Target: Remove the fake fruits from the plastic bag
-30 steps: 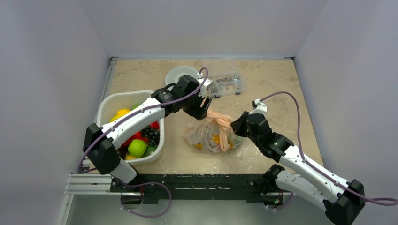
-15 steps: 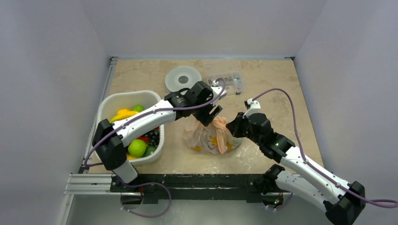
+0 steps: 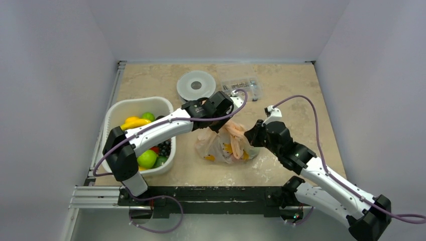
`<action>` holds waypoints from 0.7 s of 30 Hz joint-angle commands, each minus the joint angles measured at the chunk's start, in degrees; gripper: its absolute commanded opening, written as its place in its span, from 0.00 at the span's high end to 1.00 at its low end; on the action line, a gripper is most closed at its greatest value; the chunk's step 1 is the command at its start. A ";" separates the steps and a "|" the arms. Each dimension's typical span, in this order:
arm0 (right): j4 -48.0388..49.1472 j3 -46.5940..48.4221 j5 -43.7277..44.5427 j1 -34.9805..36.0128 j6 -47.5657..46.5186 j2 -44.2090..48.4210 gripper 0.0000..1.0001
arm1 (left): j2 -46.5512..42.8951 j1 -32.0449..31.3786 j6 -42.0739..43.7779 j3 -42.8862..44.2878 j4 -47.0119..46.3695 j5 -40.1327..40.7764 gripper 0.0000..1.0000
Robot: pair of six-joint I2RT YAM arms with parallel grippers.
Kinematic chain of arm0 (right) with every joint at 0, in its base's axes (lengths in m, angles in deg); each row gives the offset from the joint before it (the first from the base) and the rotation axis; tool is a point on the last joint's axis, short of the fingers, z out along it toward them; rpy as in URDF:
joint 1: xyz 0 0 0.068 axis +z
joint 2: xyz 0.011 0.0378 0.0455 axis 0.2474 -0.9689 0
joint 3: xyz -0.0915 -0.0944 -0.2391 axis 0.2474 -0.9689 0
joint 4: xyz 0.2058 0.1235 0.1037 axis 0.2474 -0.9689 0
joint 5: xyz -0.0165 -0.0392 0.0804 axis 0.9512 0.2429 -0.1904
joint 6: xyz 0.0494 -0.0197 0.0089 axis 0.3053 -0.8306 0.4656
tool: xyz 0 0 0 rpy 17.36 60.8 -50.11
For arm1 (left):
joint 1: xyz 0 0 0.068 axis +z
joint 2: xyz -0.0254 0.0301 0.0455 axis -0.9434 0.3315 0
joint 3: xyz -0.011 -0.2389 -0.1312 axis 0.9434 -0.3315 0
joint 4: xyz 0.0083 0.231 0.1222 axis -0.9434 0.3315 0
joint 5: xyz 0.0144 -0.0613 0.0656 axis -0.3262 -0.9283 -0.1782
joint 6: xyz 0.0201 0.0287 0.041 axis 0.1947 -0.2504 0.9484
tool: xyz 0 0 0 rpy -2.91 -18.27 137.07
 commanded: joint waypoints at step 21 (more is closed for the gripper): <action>-10.37 14.80 12.38 9.91 -14.08 -2.87 0.50 | -4.50 3.31 -4.06 0.96 -1.47 -10.40 1.00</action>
